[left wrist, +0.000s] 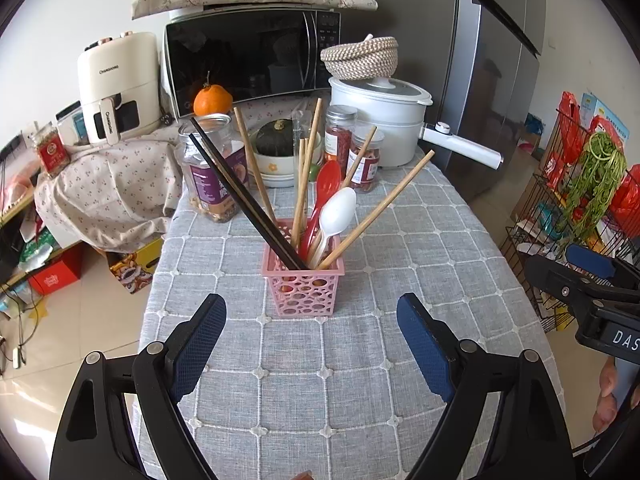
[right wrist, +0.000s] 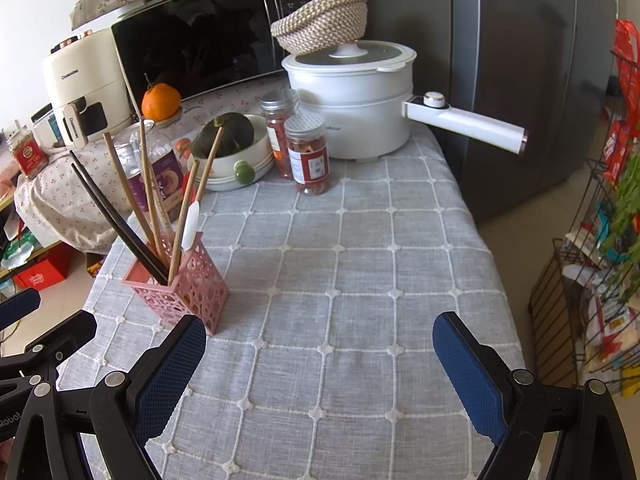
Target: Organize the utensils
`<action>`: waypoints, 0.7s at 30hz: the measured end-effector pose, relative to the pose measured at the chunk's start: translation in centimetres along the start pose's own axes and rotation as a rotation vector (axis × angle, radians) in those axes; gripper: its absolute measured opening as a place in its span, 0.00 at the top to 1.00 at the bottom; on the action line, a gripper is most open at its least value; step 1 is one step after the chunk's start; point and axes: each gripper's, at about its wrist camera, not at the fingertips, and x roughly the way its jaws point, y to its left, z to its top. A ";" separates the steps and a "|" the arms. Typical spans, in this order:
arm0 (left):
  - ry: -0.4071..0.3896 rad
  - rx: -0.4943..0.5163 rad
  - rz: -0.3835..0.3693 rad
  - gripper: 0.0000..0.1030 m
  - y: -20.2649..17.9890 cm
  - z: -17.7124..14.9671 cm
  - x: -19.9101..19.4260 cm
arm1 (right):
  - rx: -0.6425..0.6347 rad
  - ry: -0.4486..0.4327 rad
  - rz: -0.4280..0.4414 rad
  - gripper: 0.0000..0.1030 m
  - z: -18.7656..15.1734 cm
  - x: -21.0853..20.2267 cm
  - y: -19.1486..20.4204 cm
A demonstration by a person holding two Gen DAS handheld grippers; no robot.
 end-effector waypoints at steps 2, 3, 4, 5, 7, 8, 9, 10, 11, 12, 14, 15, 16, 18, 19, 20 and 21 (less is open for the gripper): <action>-0.003 0.001 0.000 0.13 0.0 0.0 -0.1 | 0.000 0.001 0.000 0.08 0.0 0.0 0.0; -0.005 0.001 0.001 0.13 -0.1 0.0 -0.1 | 0.000 0.001 0.000 0.08 0.0 0.0 0.0; -0.006 0.001 0.001 0.13 -0.1 0.0 -0.1 | 0.000 0.002 0.001 0.08 0.0 0.0 0.0; -0.008 0.001 0.001 0.13 -0.1 0.0 -0.1 | 0.000 0.002 0.001 0.08 -0.1 0.0 0.0; -0.010 0.002 0.001 0.13 -0.1 0.0 -0.2 | 0.000 0.003 0.000 0.08 -0.1 0.1 0.0; -0.012 0.002 0.001 0.13 -0.1 0.0 -0.2 | 0.000 0.004 0.000 0.08 -0.1 0.1 0.0; -0.013 0.002 0.002 0.13 -0.1 0.0 -0.2 | 0.000 0.006 0.000 0.08 -0.2 0.2 0.0; -0.014 0.002 0.002 0.13 -0.1 0.0 -0.2 | 0.000 0.008 0.000 0.08 -0.2 0.2 0.0; -0.015 0.002 0.002 0.13 -0.1 0.0 -0.2 | 0.000 0.009 0.000 0.08 -0.2 0.2 0.0; -0.015 0.002 0.003 0.13 -0.1 0.0 -0.2 | 0.001 0.010 0.001 0.08 -0.2 0.3 0.1; -0.014 0.001 0.004 0.13 0.0 0.0 -0.2 | 0.001 0.011 0.001 0.08 -0.2 0.3 0.0; -0.014 0.001 0.002 0.13 0.0 0.0 -0.3 | 0.001 0.011 0.001 0.08 -0.2 0.3 0.0; -0.014 0.001 0.003 0.13 0.0 0.0 -0.3 | 0.002 0.012 0.001 0.08 -0.2 0.3 0.0; -0.015 0.002 0.005 0.13 0.0 0.0 -0.3 | 0.002 0.015 0.002 0.08 -0.2 0.4 0.0; -0.015 0.002 0.005 0.13 0.0 0.0 -0.3 | 0.003 0.016 0.002 0.08 -0.2 0.5 0.1; -0.014 0.002 0.004 0.13 0.0 0.0 -0.3 | 0.004 0.017 0.002 0.08 -0.2 0.5 0.0; -0.014 0.003 0.005 0.13 0.0 0.0 -0.3 | 0.005 0.018 0.003 0.08 -0.2 0.5 0.1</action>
